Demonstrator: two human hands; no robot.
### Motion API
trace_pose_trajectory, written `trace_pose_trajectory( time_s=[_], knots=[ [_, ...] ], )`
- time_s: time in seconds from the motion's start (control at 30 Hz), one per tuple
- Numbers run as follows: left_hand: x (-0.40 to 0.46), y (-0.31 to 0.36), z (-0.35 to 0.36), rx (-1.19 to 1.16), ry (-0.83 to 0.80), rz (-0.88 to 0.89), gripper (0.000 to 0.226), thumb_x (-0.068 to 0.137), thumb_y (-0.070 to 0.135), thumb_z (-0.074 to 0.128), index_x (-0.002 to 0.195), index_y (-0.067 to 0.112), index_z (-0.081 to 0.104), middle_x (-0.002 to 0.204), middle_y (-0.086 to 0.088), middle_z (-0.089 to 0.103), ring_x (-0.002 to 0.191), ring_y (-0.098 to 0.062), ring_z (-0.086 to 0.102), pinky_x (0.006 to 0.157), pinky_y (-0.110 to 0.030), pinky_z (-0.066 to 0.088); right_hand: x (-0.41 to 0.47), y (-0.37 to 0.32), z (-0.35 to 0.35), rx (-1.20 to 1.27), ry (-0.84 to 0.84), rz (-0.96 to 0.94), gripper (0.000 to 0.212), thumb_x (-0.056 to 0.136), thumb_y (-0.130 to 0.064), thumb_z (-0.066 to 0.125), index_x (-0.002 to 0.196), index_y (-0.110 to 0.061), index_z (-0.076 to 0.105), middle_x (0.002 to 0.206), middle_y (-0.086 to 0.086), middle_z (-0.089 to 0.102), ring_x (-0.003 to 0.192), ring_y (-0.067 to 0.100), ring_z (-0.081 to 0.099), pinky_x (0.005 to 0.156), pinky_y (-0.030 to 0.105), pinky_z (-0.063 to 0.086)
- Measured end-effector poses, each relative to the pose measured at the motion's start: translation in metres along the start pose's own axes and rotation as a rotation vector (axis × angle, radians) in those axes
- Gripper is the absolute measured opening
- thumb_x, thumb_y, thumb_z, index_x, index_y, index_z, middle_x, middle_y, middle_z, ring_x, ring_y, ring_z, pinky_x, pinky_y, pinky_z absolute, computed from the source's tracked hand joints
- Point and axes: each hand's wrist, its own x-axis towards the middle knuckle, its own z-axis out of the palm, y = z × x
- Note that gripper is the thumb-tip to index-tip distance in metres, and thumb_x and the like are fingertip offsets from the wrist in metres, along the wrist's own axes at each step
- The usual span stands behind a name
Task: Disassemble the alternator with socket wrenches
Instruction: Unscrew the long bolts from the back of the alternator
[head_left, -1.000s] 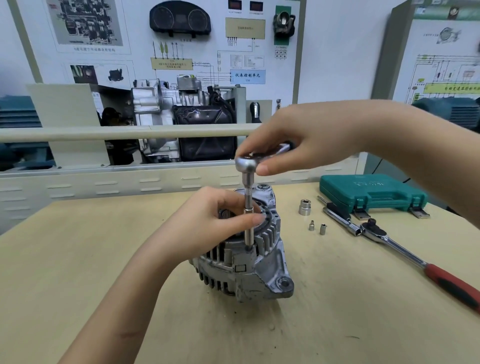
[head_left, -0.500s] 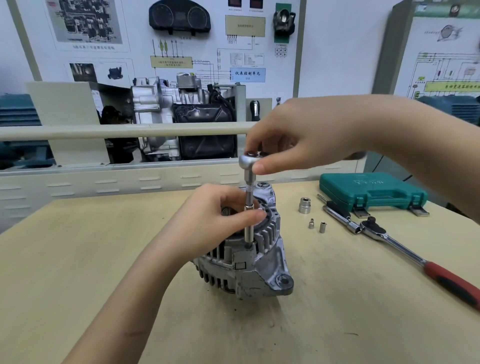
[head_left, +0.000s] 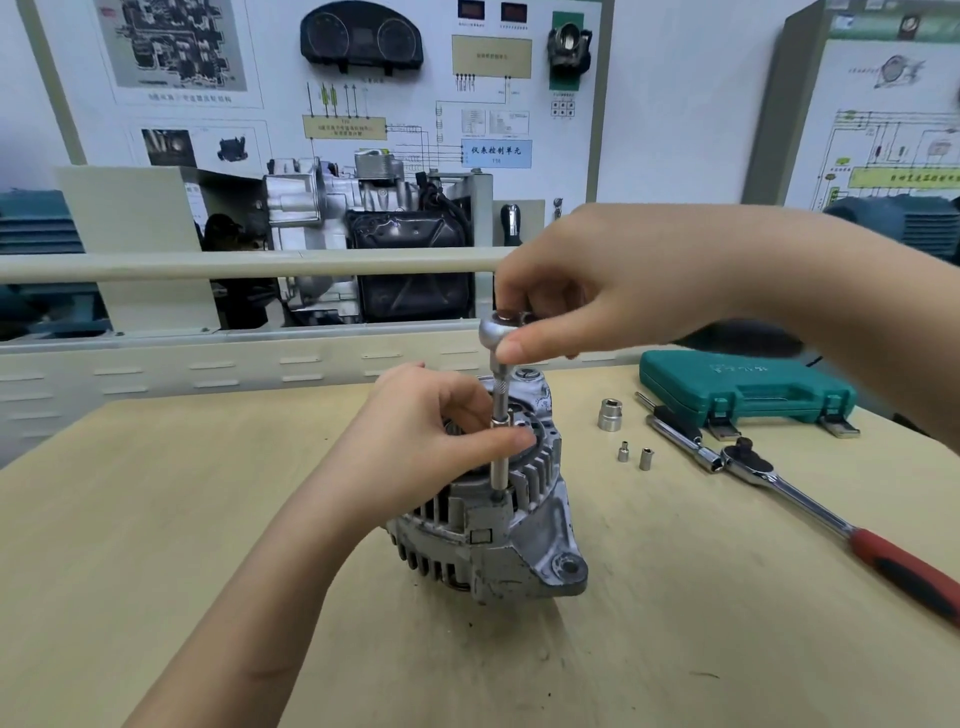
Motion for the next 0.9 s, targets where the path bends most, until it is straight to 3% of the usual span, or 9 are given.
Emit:
trace_pose_trajectory(
  time_s=[0.23,0.33,0.4,0.5,0.57,0.67,0.77,0.83,0.9],
  knots=[
    [-0.0016,-0.0007,-0.0068,-0.092,-0.159,-0.032,0.027,0.061,0.051,0.058,0.078,0.033,0.066,0.076,0.02,0.069,0.076,0.01,0.061,0.069,0.002,0.038,-0.0015,0.0036,-0.004,0.037,-0.086,0.011,0.046,0.073,-0.049,0.044,0.107,-0.026,0.064,0.091,-0.006,0.068,0.085,0.012,0.062,0.084,0.039,0.048],
    [-0.0004,-0.0002,-0.0035,-0.014,-0.1,-0.027,0.026,0.058,0.057,0.056,0.065,0.033,0.06,0.064,0.017,0.067,0.07,0.005,0.06,0.082,0.005,0.024,-0.0027,0.0056,-0.0032,0.056,-0.053,0.039,0.047,0.07,-0.054,0.046,0.103,-0.027,0.064,0.084,-0.014,0.067,0.079,0.0,0.062,0.081,0.031,0.051],
    [0.0005,-0.0016,0.0,0.028,-0.068,-0.023,0.028,0.057,0.06,0.055,0.058,0.031,0.055,0.058,0.021,0.063,0.068,0.001,0.058,0.094,-0.005,0.021,-0.0018,0.0068,-0.0005,0.054,-0.016,0.06,0.046,0.068,-0.059,0.046,0.09,-0.022,0.065,0.067,-0.012,0.067,0.062,-0.003,0.061,0.064,0.018,0.052],
    [0.0003,-0.0021,0.0022,0.027,-0.029,-0.021,0.029,0.057,0.058,0.058,0.053,0.03,0.054,0.053,0.021,0.058,0.068,0.0,0.053,0.077,-0.01,0.034,-0.0009,0.0075,0.0032,0.039,0.026,0.057,0.046,0.069,-0.061,0.045,0.076,-0.019,0.06,0.053,-0.013,0.063,0.048,-0.002,0.054,0.047,0.009,0.04],
    [0.0002,-0.0026,0.0017,-0.02,-0.027,-0.018,0.026,0.06,0.052,0.065,0.053,0.028,0.057,0.053,0.02,0.059,0.064,0.003,0.055,0.064,-0.002,0.036,-0.0003,0.0075,0.0038,0.023,0.015,0.044,0.045,0.069,-0.061,0.043,0.083,-0.022,0.062,0.057,-0.012,0.064,0.052,-0.001,0.056,0.05,0.012,0.042],
    [0.0014,-0.0045,-0.0009,-0.087,-0.107,-0.029,0.031,0.063,0.051,0.062,0.07,0.022,0.07,0.069,0.018,0.068,0.071,0.004,0.061,0.082,0.0,0.032,-0.0013,0.0083,0.0,0.011,-0.029,0.042,0.049,0.072,-0.057,0.041,0.101,-0.025,0.064,0.073,-0.011,0.067,0.069,0.001,0.06,0.07,0.025,0.05],
    [0.0003,-0.0038,-0.0024,-0.199,-0.194,-0.028,0.028,0.065,0.044,0.062,0.084,0.027,0.072,0.083,0.018,0.071,0.08,0.005,0.063,0.077,-0.006,0.043,-0.0036,0.0097,-0.0012,0.069,-0.067,-0.006,0.033,0.078,-0.047,0.046,0.101,-0.031,0.063,0.075,-0.021,0.061,0.072,-0.002,0.056,0.07,0.017,0.043],
    [0.0004,-0.0044,-0.0026,-0.181,-0.185,-0.027,0.026,0.065,0.045,0.061,0.082,0.027,0.071,0.08,0.018,0.071,0.08,0.004,0.065,0.092,-0.006,0.034,-0.0054,0.009,-0.0011,0.091,-0.067,-0.021,0.018,0.081,-0.043,0.049,0.097,-0.041,0.058,0.07,-0.028,0.057,0.071,-0.008,0.053,0.064,0.008,0.035],
    [0.0007,-0.0056,-0.0011,-0.089,-0.138,-0.023,0.032,0.064,0.051,0.059,0.076,0.023,0.069,0.076,0.02,0.071,0.077,0.004,0.064,0.111,-0.023,0.015,-0.0045,0.009,-0.0008,0.077,-0.039,-0.009,0.029,0.077,-0.049,0.047,0.101,-0.038,0.059,0.077,-0.024,0.059,0.075,-0.007,0.055,0.066,0.011,0.039]
  ],
)
